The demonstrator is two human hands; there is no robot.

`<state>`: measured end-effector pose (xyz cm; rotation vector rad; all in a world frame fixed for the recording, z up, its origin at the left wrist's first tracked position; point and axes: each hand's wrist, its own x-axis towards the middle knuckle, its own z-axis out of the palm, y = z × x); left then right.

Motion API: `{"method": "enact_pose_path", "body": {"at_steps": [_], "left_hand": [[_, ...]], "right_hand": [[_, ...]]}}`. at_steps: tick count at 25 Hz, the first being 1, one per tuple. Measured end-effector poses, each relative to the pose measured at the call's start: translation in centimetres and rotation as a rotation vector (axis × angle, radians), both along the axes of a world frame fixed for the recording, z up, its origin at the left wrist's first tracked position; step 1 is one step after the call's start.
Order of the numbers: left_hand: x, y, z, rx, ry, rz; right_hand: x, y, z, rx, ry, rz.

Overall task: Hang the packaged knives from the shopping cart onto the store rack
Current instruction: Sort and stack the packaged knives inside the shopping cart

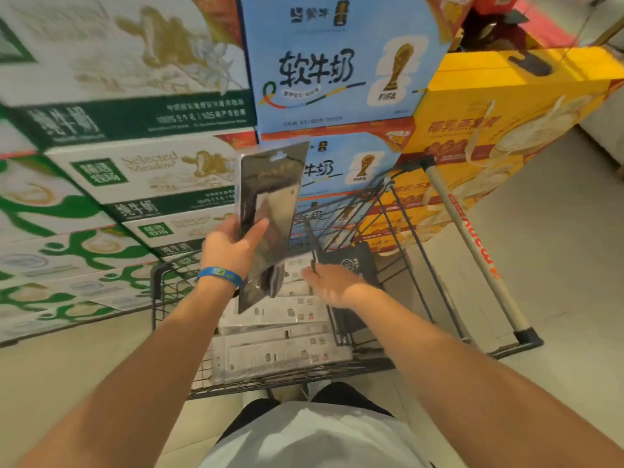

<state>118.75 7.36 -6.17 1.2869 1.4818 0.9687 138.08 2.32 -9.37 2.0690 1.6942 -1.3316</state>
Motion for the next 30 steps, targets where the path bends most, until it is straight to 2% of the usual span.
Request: {"method": "enact_pose_path", "body": {"at_steps": [2,3,5,7,9,11,13,14,16,17,19,20,21,23,27,30], "left_hand": [[-0.4,0.7,1.6,0.085,-0.063,0.022],[-0.5,1.2,2.5,0.120,-0.094,0.035],[-0.4,2.3,4.6,0.154,-0.188,0.067],[-0.1,3.8,6.8,0.136,-0.322,0.094],[0.4,5.5,8.9,0.120,-0.388,0.063],[0.7,6.9,10.2,0.100,-0.532,0.028],[0.8,7.7,9.7,0.046,-0.668,0.095],[1.0,7.6,8.7,-0.005,-0.645,0.156],[2.5,6.3,4.7,-0.211,-0.439,0.217],[3.8,5.3,2.3,-0.341,-0.259,0.168],[6.9,2.2,-2.4,-0.564,0.117,-0.072],[8.4,0.0,-4.3,-0.631,0.209,-0.214],[9.5,-2.1,-5.9,-0.655,0.219,-0.324],[10.5,-5.5,-8.2,-0.653,0.125,-0.405],[10.2,-6.6,-10.1,-0.550,0.083,-0.443],[9.7,-6.2,-10.1,-0.530,0.082,-0.512]], "right_hand": [[0.4,1.3,1.2,0.171,-0.174,-0.028],[0.2,2.2,2.1,0.280,-0.140,-0.140],[-0.6,4.0,4.1,0.370,0.180,-0.362],[-1.2,5.7,5.4,0.417,0.433,-0.415],[-1.4,6.4,6.2,0.535,0.534,-0.426],[-1.0,6.5,7.1,0.646,0.663,-0.555],[0.1,6.2,7.7,0.768,0.665,-0.656],[1.0,5.9,7.9,0.829,0.614,-0.688],[3.4,4.7,8.0,0.929,0.452,-0.739],[4.7,3.8,8.1,0.967,0.377,-0.741],[7.1,1.5,7.7,1.013,0.249,-0.732],[8.0,0.2,7.2,1.025,0.148,-0.725],[8.6,-1.0,6.5,1.018,0.029,-0.722],[9.0,-3.5,4.2,0.917,-0.141,-0.742],[7.2,-7.1,-1.6,0.595,-0.084,-0.843],[5.9,-8.0,-4.9,0.462,-0.107,-0.752]]}}
